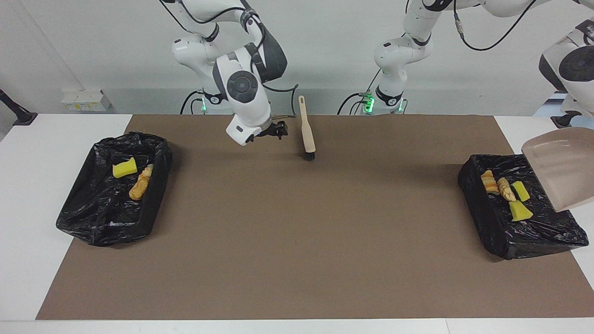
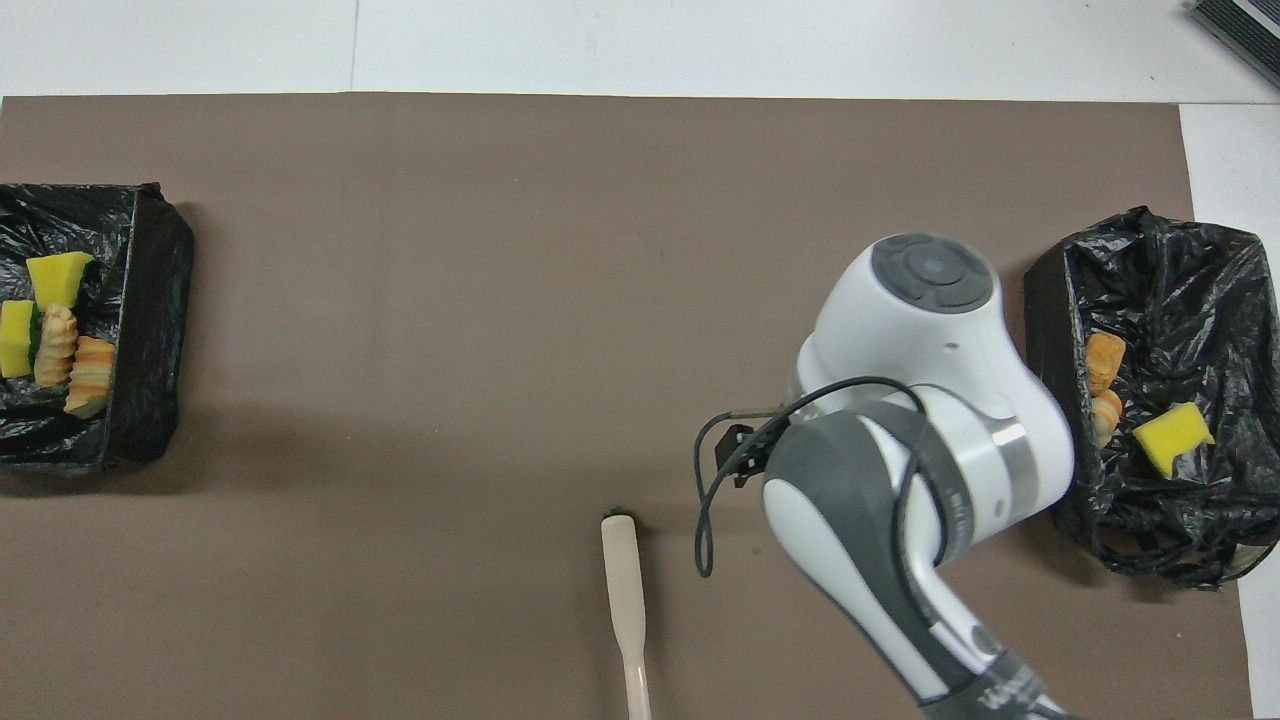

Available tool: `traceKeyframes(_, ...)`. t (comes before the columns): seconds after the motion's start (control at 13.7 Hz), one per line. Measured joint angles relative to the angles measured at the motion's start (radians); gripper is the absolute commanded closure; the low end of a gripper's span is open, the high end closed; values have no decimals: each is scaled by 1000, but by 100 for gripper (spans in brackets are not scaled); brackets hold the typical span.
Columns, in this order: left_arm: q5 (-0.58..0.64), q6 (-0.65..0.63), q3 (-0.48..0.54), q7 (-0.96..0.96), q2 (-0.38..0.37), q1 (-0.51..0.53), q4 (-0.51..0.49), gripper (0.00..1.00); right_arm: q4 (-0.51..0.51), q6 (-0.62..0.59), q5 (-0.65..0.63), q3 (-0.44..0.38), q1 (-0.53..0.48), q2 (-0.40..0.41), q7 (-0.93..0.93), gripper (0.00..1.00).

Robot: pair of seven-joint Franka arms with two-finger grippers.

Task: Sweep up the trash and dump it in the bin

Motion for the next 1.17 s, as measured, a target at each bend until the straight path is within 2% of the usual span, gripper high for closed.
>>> traceKeyframes(0.22, -109, -159, -4, -80, -11, -127, -16, 100, 28, -1, -62, -2, -122, -2, -121, 0)
traceKeyframes(0.44, -261, -266, -6, -310, -13, -230, -40, 100, 54, 3, -84, -15, -216, -2, -175, 0)
traceKeyframes(0.51, -325, -300, -7, -422, -13, -262, -50, 100, 77, 3, -84, -43, -226, -3, -179, 0)
traceKeyframes(0.8, -527, -351, -7, -830, -20, -383, -90, 100, 151, 1, -85, -240, -154, -5, -185, 0)
traceKeyframes(0.88, -571, -352, -8, -938, -20, -423, -103, 100, 176, -10, -86, -268, -145, -7, -186, 0)
traceKeyframes(1.17, -760, -328, -10, -1451, 9, -571, -133, 100, 278, -124, -94, -290, -150, -38, -186, 0)
